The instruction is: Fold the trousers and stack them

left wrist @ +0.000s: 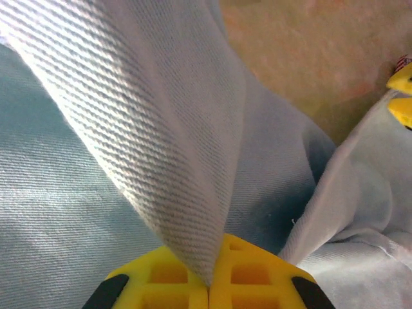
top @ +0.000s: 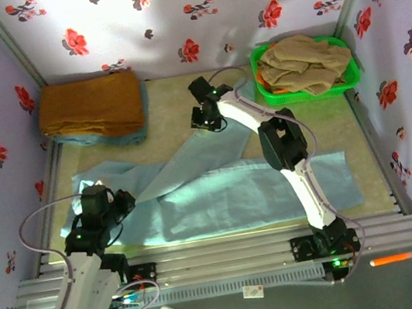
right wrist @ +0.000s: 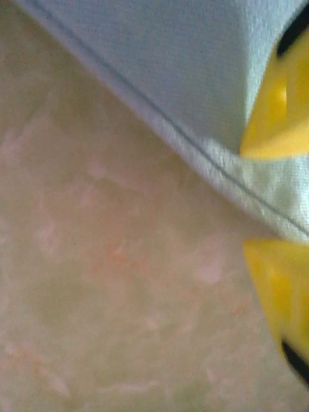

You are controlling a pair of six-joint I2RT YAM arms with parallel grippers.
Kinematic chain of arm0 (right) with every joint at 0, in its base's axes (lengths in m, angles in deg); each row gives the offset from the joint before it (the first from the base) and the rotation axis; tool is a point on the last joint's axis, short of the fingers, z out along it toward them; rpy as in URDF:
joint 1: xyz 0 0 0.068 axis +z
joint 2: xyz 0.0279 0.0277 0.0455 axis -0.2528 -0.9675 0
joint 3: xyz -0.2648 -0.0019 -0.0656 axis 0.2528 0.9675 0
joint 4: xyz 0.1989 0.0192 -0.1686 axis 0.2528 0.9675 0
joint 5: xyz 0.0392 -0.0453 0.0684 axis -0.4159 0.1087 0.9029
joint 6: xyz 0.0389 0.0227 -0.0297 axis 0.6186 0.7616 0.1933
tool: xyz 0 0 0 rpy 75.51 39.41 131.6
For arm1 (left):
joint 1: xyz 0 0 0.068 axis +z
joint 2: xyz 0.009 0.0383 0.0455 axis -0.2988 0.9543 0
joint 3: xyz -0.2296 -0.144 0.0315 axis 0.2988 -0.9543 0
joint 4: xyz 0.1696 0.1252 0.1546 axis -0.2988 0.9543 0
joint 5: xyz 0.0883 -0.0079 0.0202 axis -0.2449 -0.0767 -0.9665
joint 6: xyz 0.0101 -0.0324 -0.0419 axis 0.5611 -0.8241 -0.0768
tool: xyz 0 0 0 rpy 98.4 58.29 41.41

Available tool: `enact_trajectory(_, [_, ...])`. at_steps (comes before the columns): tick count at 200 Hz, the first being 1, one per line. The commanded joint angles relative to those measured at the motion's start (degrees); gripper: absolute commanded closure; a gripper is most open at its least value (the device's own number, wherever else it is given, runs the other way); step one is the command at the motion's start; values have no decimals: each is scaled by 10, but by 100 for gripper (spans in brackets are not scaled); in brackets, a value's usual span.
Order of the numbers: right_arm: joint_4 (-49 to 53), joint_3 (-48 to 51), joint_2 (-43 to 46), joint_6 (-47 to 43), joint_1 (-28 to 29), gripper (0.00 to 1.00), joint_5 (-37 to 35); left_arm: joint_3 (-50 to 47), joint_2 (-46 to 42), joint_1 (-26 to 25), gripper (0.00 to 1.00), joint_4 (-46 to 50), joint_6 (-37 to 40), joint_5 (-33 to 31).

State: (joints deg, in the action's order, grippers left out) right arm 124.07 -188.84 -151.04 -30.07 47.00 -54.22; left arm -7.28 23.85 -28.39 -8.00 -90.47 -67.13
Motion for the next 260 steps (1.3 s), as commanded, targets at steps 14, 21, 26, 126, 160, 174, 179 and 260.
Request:
enact_trajectory(14, [5, 25, 31, -10, -17, 100, 33, -2, -9, -4, 100, 26, 8, -27])
enact_trajectory(21, [0, 36, 40, -12, -19, 100, 34, -1, -9, -4, 100, 27, 8, -28])
enact_trajectory(26, [-4, 44, 48, -14, -21, 100, 35, -1, -9, -4, 100, 27, 7, -28])
enact_trajectory(126, [-185, 352, 341, 5, -62, 100, -4, 145, -11, -4, 100, 90, 27, -55])
enact_trajectory(160, [-208, 403, 471, 17, -52, 100, -29, 252, -2, -4, 100, 123, 67, -54])
enact_trajectory(174, [-201, 402, 517, 11, -39, 100, -52, 299, 9, -4, 100, 141, 84, -53])
enact_trajectory(179, [-195, 399, 531, 8, -33, 100, -63, 313, 13, -4, 100, 148, 90, -53])
enact_trajectory(260, [-146, 411, 713, -47, 102, 100, -258, 386, 5, -4, 100, 194, 116, -87])
